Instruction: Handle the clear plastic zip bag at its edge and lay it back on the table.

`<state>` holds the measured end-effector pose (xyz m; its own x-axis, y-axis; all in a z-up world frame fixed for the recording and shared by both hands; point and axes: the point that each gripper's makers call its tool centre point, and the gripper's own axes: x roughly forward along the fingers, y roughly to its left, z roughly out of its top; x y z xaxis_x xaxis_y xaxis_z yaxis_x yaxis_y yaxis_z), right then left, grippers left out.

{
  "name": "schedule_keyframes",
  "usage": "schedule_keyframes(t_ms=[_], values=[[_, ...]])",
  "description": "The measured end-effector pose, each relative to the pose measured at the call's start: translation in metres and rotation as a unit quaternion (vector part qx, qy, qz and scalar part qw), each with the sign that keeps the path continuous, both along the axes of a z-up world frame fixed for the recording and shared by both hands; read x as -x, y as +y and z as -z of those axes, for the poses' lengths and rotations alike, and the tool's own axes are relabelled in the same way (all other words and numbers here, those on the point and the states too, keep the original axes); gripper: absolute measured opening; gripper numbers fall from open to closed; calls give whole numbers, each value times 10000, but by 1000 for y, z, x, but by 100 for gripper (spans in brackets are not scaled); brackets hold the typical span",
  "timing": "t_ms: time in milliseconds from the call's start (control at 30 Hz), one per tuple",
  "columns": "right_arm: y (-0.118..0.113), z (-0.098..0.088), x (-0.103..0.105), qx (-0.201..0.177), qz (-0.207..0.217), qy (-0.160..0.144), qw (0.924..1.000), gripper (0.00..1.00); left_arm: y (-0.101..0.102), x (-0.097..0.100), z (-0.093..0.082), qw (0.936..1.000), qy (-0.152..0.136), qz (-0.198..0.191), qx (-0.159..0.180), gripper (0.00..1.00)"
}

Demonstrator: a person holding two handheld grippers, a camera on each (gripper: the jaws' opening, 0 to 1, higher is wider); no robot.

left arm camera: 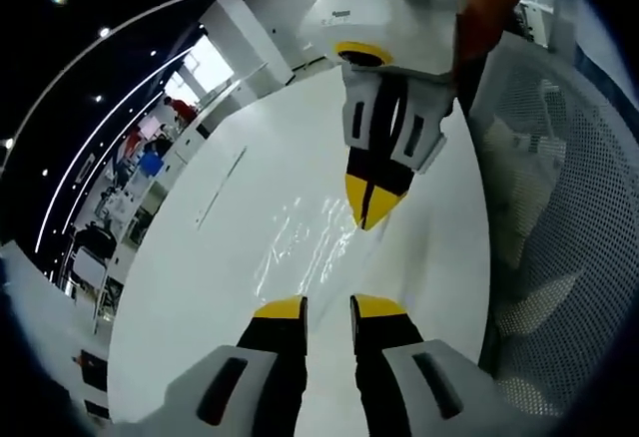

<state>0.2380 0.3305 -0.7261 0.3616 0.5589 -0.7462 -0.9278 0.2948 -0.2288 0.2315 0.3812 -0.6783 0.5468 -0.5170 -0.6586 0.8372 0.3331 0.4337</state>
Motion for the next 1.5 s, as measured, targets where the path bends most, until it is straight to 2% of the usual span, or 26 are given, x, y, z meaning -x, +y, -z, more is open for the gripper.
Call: schedule_keyframes(t_ms=[200, 500, 800, 1033, 1167, 1500], values=[[1, -3, -2, 6, 0, -30, 10000, 0, -14, 5, 0, 9999, 40, 146, 43, 14], [-3, -7, -5, 20, 28, -75, 10000, 0, -34, 14, 13, 9991, 90, 421, -55, 12], [-7, -10, -7, 48, 40, -114, 9999, 0, -46, 8, 16, 9984, 14, 543, -145, 11], [-5, -12, -8, 25, 33, -141, 9999, 0, -48, 1, 23, 9981, 0, 546, -286, 9], [-4, -12, -9, 22, 35, -148, 9999, 0, -46, -1, 29, 9985, 33, 428, -331, 3], [-4, -14, -8, 8, 68, -126, 9999, 0, -48, 4, 31, 9978, 22, 513, -431, 0]])
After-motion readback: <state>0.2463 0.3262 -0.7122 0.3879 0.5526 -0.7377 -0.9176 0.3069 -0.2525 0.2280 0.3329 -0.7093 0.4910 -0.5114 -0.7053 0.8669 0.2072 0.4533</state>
